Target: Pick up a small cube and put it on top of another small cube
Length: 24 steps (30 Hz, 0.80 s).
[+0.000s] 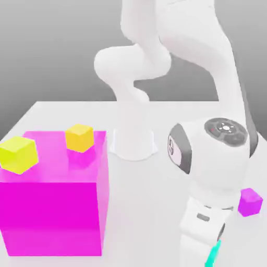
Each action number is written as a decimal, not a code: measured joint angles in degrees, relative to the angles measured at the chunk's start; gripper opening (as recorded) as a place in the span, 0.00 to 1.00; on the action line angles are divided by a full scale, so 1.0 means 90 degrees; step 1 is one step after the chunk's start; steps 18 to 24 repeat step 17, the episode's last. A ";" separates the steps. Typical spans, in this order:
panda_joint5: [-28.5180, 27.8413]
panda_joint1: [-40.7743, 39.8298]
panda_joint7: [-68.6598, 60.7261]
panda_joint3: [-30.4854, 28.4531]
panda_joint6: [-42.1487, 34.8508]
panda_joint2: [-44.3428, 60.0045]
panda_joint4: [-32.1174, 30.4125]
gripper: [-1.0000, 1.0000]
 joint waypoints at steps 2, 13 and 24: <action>-0.0021 0.0218 -0.0369 0.0350 -0.0111 -0.0385 -0.0296 0.00; -0.0658 0.1553 -0.1580 0.1412 0.0414 -0.1071 -0.1506 0.00; -0.0859 0.1629 -0.1442 0.1300 0.0741 -0.0728 -0.1498 1.00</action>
